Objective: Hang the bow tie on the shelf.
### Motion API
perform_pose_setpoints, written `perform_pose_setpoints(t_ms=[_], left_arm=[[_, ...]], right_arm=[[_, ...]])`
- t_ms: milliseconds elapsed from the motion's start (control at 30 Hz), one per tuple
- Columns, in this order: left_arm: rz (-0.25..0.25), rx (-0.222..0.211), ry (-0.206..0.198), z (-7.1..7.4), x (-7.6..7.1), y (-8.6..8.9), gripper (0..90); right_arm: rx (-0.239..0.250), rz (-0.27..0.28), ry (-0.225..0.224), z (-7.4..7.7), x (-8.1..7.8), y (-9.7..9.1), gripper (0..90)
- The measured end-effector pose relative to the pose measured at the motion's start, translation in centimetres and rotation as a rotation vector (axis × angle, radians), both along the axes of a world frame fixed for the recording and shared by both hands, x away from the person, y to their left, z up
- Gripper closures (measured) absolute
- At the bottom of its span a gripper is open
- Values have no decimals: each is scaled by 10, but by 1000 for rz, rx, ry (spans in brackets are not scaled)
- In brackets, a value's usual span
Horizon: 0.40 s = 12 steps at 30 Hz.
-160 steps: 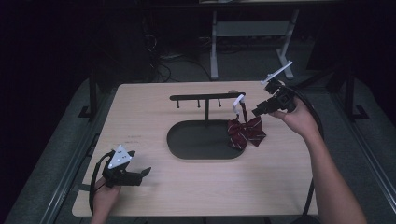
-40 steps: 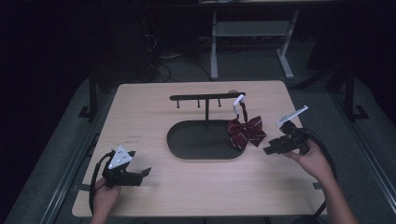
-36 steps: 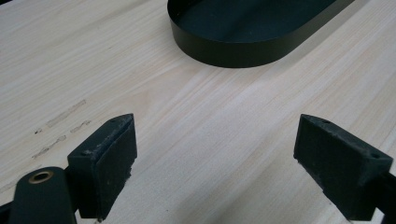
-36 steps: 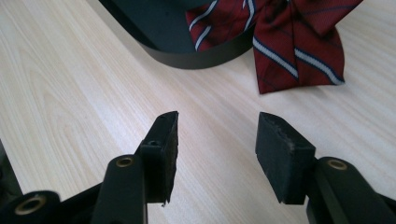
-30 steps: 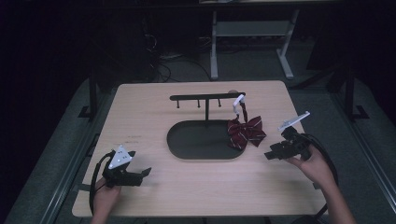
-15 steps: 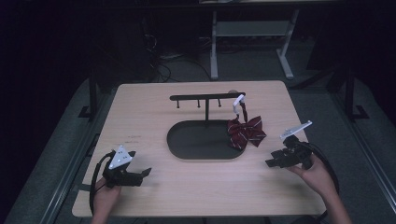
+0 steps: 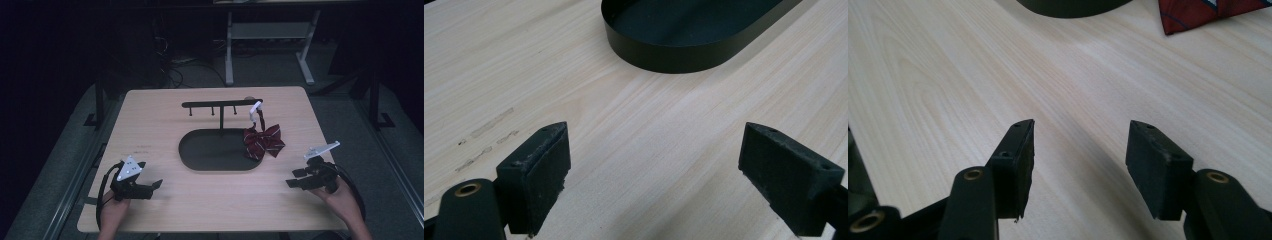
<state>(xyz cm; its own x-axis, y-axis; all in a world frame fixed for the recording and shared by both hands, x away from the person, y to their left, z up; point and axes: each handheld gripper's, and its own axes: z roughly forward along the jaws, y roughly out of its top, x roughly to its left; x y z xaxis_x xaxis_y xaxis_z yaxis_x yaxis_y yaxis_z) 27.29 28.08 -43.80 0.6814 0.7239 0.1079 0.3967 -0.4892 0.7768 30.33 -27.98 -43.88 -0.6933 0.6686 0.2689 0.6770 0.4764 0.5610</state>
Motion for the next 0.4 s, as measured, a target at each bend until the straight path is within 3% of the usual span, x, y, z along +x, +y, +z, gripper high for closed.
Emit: perform_pose_setpoints(t_ms=[400], left_arm=[[-5, 14, -12, 2, 1, -1, 132]], right_arm=[[57, -32, -57, -6, -18, -5, 389]])
